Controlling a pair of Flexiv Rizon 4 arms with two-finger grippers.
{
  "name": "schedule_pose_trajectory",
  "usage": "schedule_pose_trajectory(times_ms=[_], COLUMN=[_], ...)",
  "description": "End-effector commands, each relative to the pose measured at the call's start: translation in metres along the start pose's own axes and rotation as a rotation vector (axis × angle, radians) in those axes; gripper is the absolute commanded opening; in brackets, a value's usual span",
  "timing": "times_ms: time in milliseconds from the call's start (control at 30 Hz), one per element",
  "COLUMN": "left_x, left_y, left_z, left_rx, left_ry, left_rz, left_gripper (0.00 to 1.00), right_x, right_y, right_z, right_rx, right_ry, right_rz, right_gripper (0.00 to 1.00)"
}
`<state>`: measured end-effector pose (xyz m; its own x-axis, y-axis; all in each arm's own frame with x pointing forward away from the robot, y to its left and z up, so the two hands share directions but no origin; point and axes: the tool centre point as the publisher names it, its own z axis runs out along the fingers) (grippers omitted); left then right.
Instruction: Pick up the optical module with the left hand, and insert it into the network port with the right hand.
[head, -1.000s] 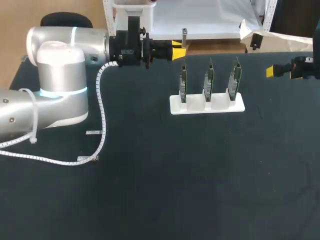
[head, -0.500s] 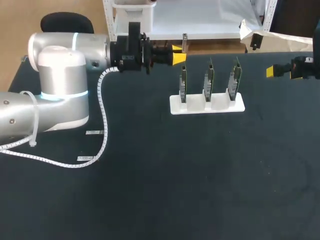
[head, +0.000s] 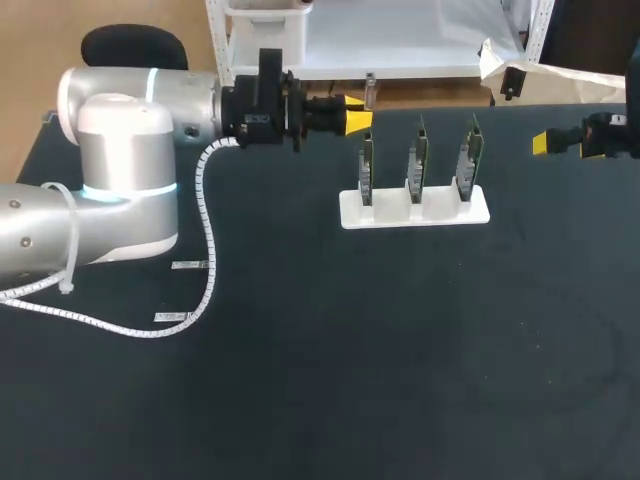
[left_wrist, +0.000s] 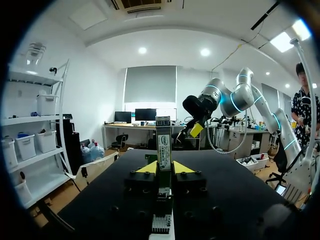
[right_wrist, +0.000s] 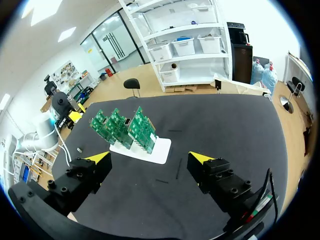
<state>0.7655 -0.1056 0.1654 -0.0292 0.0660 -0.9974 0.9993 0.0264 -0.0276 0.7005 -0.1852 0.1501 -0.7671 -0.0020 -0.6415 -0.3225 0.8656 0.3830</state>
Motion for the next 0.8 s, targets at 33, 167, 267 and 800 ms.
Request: schedule_pose_trajectory(times_ms=[33, 167, 267, 800], left_x=[0.0026, 0.0027, 0.0030, 0.0040], left_y=[0.0003, 0.0000, -0.0004, -0.0002], left_z=[0.0006, 0.0018, 0.0029, 0.0033], left_rx=[-0.001, 0.001, 0.006, 0.002], left_ry=[-0.003, -0.005, -0.002, -0.012], left_rz=[0.002, -0.001, -0.002, -0.014], left_gripper=[0.00, 0.00, 0.00, 0.00], right_x=[0.0003, 0.0003, 0.0003, 0.0003], right_y=[0.0010, 0.0010, 0.0010, 0.0010], right_z=[-0.0007, -0.0007, -0.0007, -0.0007], right_rx=[0.004, 0.004, 0.004, 0.004], right_ry=[-0.001, -0.001, -0.001, -0.001], right_rz=[0.001, 0.001, 0.001, 0.001], right_gripper=[1.00, 1.00, 1.00, 1.00])
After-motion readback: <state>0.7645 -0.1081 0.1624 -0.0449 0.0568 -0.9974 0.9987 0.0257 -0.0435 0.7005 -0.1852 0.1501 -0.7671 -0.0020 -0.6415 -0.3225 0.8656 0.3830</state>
